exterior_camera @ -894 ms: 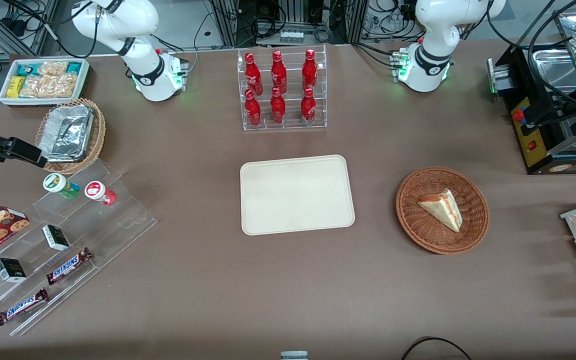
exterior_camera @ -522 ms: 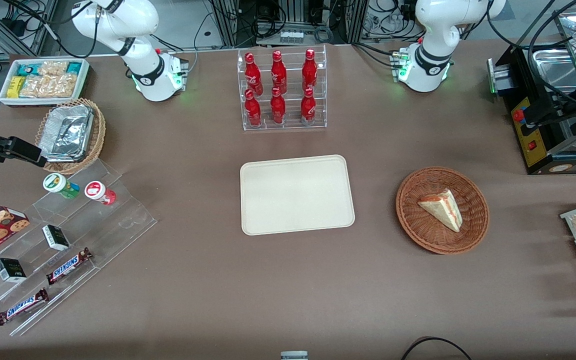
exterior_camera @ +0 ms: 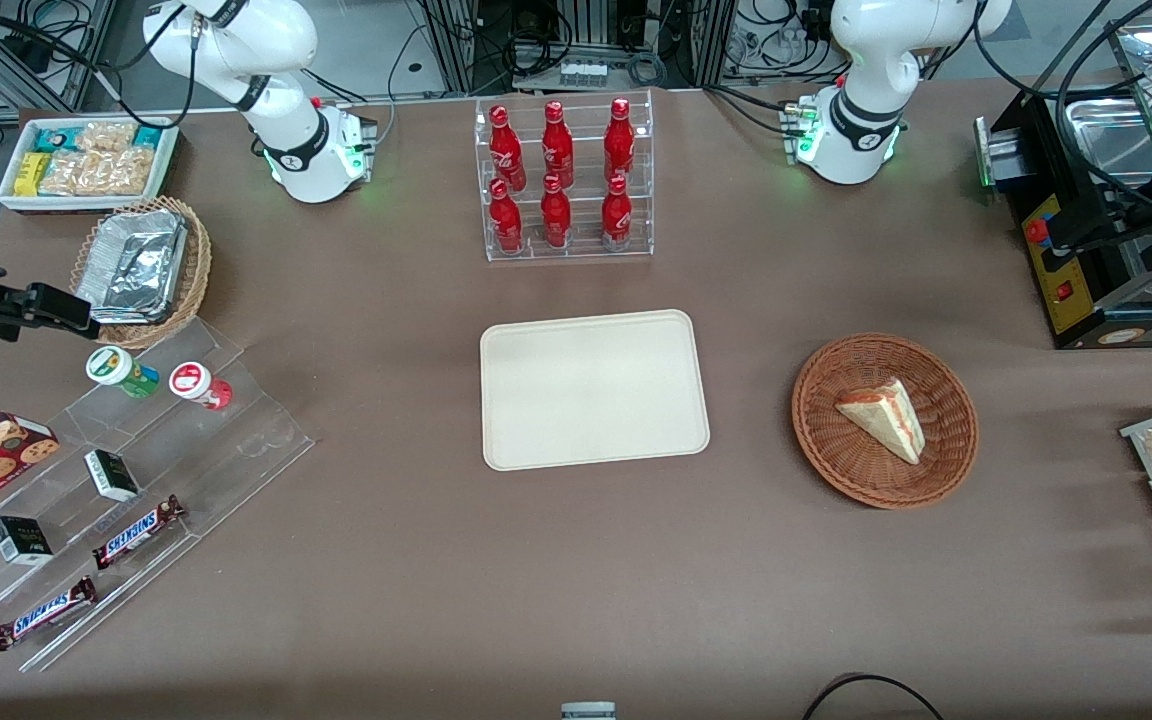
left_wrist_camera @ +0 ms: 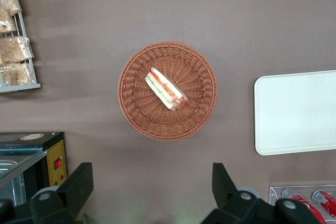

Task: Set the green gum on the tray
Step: 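Move the right gripper down toward the green-lidded gum jar on the rack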

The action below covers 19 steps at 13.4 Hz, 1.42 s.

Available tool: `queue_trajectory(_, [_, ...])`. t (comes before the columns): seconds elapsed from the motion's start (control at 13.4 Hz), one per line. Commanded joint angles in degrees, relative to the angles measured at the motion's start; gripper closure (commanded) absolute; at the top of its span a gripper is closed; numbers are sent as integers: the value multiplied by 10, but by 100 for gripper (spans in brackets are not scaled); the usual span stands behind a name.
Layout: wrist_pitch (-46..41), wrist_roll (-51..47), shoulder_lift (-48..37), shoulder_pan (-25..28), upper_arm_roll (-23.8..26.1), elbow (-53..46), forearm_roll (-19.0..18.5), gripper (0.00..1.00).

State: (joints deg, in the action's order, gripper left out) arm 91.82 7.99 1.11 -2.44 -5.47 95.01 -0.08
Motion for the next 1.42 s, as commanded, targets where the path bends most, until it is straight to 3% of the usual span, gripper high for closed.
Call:
queue_trajectory(0.0, [44, 75, -14, -23, 0, 49, -2, 0])
queue_trajectory(0.37, [178, 240, -47, -69, 0, 173, -2, 0])
queue_trajectory(0.67, [281, 310, -68, -81, -4, 259, -2, 0])
queue_trajectory(1.34, [362, 345, -58, -89, -7, 318, -2, 0])
